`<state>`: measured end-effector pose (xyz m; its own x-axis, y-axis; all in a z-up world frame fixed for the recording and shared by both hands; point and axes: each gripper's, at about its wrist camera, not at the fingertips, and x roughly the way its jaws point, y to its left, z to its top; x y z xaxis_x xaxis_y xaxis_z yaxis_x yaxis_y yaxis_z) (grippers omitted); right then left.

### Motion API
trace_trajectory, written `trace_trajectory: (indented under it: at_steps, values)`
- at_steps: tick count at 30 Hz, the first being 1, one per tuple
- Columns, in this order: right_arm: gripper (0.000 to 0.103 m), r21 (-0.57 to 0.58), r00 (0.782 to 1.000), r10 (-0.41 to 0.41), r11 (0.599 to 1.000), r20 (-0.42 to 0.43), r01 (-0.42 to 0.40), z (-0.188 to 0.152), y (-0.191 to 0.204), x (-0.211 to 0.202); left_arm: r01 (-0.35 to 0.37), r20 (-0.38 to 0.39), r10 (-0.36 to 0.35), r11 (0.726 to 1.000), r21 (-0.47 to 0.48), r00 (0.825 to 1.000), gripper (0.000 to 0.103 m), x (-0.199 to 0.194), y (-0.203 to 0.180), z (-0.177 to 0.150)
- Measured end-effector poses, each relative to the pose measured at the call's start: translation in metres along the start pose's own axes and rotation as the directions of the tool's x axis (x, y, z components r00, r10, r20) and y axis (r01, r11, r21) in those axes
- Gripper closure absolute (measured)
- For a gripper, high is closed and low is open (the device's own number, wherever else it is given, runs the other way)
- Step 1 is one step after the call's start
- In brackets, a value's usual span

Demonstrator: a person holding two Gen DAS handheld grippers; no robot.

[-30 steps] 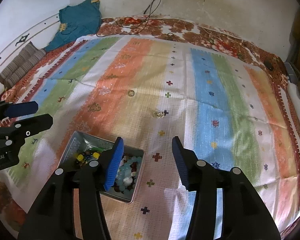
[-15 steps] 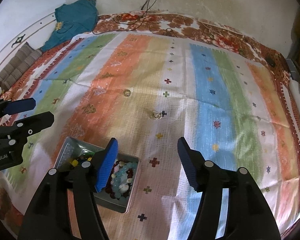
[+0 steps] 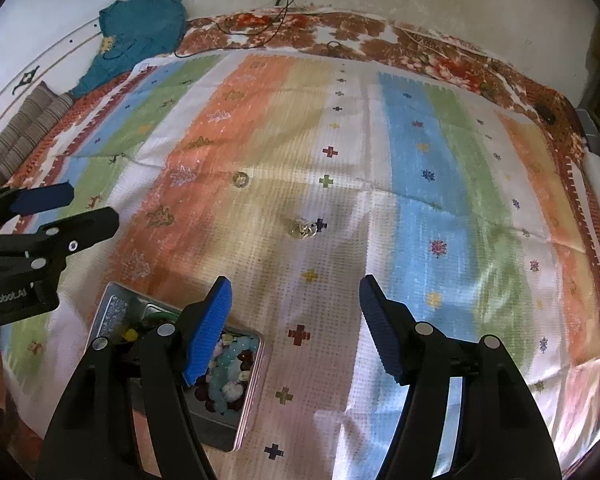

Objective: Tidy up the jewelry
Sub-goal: 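Move both tools to the silver ring and the small gold charm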

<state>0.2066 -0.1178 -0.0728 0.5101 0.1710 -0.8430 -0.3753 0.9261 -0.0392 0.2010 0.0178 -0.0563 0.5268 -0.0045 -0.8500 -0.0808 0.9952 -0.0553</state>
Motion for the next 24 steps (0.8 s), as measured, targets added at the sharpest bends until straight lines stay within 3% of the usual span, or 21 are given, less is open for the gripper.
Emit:
trace_trajectory:
  at_steps: [24]
  values:
    - [0.037, 0.034, 0.997, 0.034, 0.999, -0.074, -0.031, 0.02, -0.008, 0.053, 0.041, -0.076, -0.042, 0.999, -0.019, 0.996, 0.029, 0.067, 0.01, 0.04]
